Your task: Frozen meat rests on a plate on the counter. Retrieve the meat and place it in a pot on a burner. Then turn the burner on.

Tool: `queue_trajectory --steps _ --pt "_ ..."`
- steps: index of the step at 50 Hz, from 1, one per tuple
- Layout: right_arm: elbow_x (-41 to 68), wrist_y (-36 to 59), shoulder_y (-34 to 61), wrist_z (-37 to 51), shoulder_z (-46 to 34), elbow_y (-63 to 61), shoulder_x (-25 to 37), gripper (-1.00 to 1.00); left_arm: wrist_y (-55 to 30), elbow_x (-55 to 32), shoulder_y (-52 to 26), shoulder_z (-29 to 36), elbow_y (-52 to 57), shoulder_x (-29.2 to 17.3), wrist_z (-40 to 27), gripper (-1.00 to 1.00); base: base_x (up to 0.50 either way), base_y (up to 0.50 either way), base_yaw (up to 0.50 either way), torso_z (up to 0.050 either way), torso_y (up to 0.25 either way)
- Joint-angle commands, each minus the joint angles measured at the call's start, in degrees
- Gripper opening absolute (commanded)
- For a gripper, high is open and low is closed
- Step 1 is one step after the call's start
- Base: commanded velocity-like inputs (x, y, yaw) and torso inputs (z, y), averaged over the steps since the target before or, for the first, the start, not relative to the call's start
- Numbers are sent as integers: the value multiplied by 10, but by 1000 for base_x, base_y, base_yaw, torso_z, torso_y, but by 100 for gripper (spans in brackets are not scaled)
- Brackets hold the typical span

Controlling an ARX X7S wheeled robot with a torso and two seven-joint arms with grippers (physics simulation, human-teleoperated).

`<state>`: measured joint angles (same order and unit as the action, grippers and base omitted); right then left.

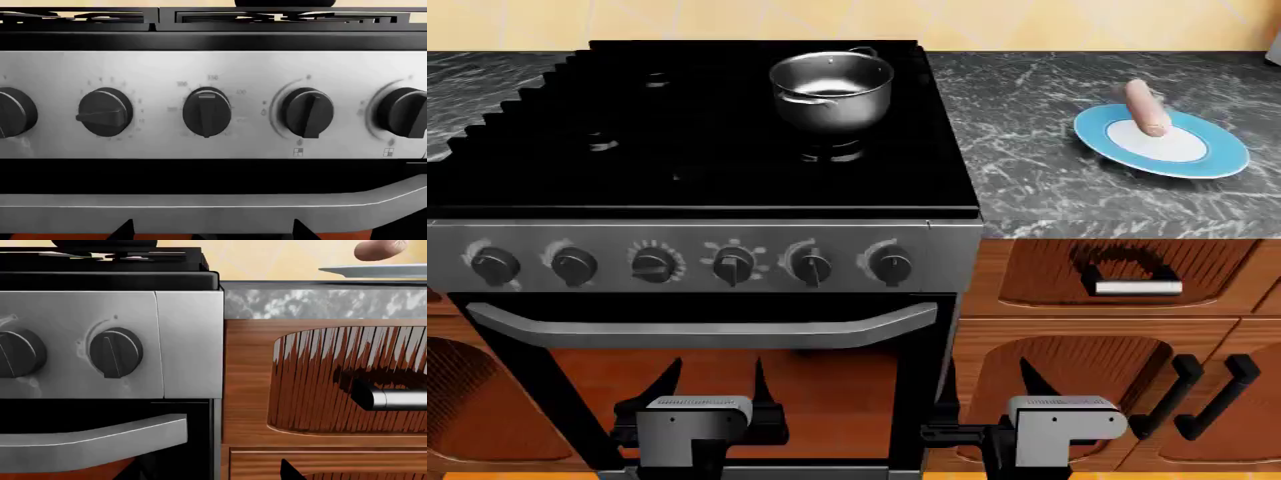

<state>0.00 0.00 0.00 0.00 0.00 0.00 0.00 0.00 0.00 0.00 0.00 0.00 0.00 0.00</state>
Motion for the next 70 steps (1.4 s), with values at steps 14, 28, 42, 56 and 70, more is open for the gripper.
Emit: queue_trajectory --steps 14,28,42,56,70 --pt "22 1 2 36 -39 5 30 100 18 -60 5 23 -2 -35 5 100 0 0 0 37 0" --pt "29 -6 3 51 -53 7 43 100 26 -88 13 37 21 -50 14 100 0 0 0 45 0" --pt "73 1 0 40 -56 -10 51 100 24 -90 9 51 10 -59 2 100 0 -250 0 50 0" --pt "79 -1 4 51 -68 -3 60 100 24 -98 7 61 3 -66 -5 100 0 -500 0 50 0" --pt "84 -3 6 63 -76 -5 67 100 28 -95 6 70 5 -73 -17 100 0 -500 0 50 0"
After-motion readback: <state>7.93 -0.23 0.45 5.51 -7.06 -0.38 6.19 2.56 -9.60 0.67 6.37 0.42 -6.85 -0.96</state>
